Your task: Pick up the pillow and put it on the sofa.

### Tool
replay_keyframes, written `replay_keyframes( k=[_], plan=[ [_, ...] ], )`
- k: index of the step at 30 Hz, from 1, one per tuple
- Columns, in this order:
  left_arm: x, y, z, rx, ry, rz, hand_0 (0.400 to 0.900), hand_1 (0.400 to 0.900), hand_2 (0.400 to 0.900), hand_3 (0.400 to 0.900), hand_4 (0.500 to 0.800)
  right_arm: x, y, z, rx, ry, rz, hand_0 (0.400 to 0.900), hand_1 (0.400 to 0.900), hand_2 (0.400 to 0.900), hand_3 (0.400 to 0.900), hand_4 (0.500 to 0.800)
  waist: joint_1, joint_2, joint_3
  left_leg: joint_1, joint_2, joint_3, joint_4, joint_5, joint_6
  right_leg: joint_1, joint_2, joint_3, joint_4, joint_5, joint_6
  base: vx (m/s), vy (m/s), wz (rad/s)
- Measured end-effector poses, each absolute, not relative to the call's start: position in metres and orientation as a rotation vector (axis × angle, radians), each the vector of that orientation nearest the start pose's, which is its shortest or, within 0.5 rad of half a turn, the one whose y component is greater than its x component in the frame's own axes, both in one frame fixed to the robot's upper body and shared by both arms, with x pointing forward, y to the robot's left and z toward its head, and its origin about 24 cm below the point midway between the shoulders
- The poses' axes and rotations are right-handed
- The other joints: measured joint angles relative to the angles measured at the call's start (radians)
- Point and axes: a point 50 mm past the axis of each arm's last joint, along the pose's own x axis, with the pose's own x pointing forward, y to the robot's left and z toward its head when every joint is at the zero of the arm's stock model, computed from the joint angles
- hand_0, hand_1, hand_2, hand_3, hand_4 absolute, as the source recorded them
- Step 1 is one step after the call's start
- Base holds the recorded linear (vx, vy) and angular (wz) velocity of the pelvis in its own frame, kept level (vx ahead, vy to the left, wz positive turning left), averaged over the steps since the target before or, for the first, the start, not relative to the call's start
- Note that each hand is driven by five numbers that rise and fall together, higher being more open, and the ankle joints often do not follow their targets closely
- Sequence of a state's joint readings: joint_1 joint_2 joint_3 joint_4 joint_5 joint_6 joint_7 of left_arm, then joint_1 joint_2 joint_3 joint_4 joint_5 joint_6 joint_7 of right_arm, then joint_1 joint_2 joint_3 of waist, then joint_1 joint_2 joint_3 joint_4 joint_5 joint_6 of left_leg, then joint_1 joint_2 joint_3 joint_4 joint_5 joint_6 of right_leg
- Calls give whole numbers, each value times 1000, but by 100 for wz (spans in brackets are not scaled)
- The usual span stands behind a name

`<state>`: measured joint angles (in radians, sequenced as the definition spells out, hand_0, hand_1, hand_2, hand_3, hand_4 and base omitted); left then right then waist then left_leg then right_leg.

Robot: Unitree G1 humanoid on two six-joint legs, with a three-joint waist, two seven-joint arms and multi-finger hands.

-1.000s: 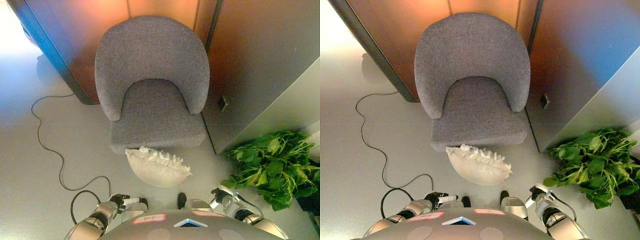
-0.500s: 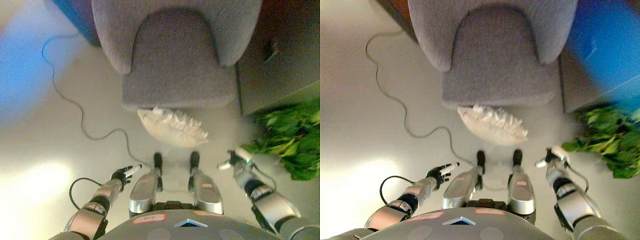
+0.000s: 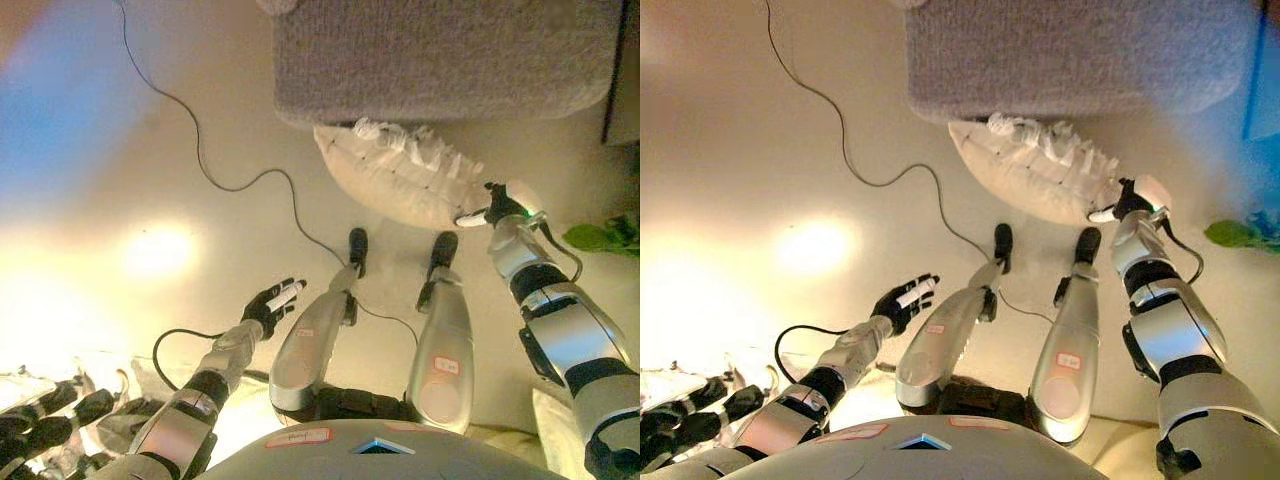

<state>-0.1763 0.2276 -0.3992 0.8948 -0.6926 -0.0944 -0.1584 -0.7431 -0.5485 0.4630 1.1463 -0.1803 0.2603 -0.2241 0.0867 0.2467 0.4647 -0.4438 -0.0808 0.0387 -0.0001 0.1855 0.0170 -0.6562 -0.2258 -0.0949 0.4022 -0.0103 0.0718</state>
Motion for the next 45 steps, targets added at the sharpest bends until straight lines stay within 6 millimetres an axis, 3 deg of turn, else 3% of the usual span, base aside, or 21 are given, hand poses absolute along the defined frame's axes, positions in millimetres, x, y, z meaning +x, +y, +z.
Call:
replay_keyframes(
  k=[7, 17, 27, 28, 29, 36, 45],
  plan=[
    [233, 149, -78, -440, 495, -217, 900, 900, 900, 900, 800, 354, -304, 68, -1140, 572, -308, 900, 900, 900, 900, 800, 30, 1, 0, -114, -16, 6, 47, 4, 1, -125, -18, 16, 65, -8, 2, -13, 45, 1],
    [229, 140, -66, -573, 389, -264, 900, 900, 900, 900, 800, 376, -312, 128, -1241, 462, -367, 900, 900, 900, 900, 800, 60, 1, -1, -279, -25, 13, 128, 0, -4, -285, -26, 42, 133, -8, -10, 0, 43, 1],
    [233, 138, -53, -643, 308, -275, 900, 900, 900, 900, 800, 383, -313, 154, -1234, 478, -322, 900, 900, 900, 900, 800, 94, 1, -1, -416, -26, -7, 209, -10, -9, -390, -13, 60, 168, -7, -14, -2, 13, 7],
    [233, 139, -53, -645, 306, -274, 900, 900, 900, 900, 800, 384, -313, 157, -1222, 485, -304, 573, 573, 573, 573, 604, 97, 1, -1, -426, -25, -9, 214, -10, -9, -397, -11, 63, 170, -7, -14, -2, -22, 6],
    [233, 139, -53, -645, 304, -277, 900, 900, 900, 900, 800, 384, -314, 160, -1212, 496, -286, 400, 400, 400, 400, 500, 103, 1, -1, -435, -25, -11, 220, -10, -9, -403, -10, 63, 171, -7, -14, 0, 0, 0],
    [229, 149, -51, -628, 291, -273, 900, 900, 900, 900, 800, 388, -315, 180, -1146, 448, -230, 400, 400, 400, 400, 500, 115, 1, -1, -484, -24, -23, 244, -11, -11, -437, 6, 73, 175, -5, -12, 0, -8, -3],
    [228, 149, -48, -648, 276, -272, 900, 900, 900, 900, 800, 389, -313, 181, -1116, 385, -244, 400, 400, 400, 400, 500, 140, 1, -1, -477, -14, -10, 244, -20, -2, -420, 20, 79, 140, 9, -4, -4, -30, -6]
  ],
)
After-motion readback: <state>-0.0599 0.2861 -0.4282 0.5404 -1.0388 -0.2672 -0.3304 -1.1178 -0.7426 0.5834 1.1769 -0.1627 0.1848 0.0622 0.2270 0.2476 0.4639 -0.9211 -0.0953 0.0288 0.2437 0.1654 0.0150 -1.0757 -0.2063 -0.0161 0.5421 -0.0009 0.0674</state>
